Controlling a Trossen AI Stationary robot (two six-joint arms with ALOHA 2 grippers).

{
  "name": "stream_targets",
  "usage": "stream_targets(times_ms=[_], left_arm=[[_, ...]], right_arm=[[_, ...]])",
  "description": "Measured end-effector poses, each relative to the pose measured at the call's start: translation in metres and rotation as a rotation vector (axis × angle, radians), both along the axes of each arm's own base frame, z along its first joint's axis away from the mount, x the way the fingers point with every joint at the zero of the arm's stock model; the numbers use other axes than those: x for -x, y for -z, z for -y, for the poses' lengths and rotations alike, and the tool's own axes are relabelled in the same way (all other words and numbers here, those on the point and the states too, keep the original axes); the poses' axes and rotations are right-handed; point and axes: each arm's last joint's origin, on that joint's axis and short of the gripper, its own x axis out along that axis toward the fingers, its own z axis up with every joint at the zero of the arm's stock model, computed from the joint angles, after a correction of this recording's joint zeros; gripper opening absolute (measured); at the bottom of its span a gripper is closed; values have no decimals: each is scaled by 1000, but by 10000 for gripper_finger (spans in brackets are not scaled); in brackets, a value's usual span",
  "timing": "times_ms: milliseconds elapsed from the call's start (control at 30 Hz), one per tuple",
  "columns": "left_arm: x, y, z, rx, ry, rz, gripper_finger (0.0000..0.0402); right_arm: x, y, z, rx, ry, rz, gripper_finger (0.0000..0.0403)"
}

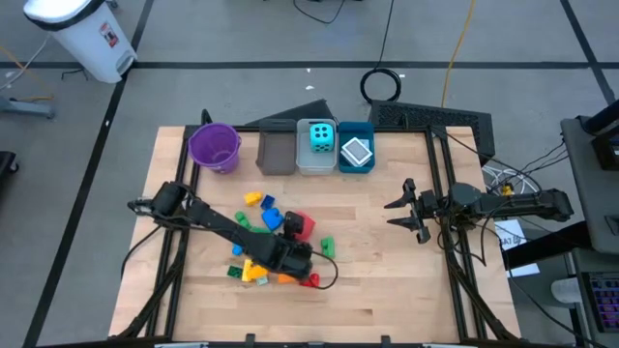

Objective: Pick & Place Toys
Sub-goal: Put the red dice into the gray bin

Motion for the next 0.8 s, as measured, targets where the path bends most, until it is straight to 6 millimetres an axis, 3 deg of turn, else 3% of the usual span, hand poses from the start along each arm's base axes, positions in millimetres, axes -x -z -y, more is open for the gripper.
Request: stream_targets(times_ms=[267,433,600,800], left_arm=[[-23,-49,-4,-204,-29,150,231],[-40,-80,-23,-289,-91,231,231],[-54,-100,-67,-273,-173,242,212],[-62,-101,-148,-97,-282,234,215]], right_arm=[[0,0,0,0,0,0,171],[0,0,0,0,0,0,171],[0,0,0,0,0,0,170],[0,0,0,0,0,0,173]])
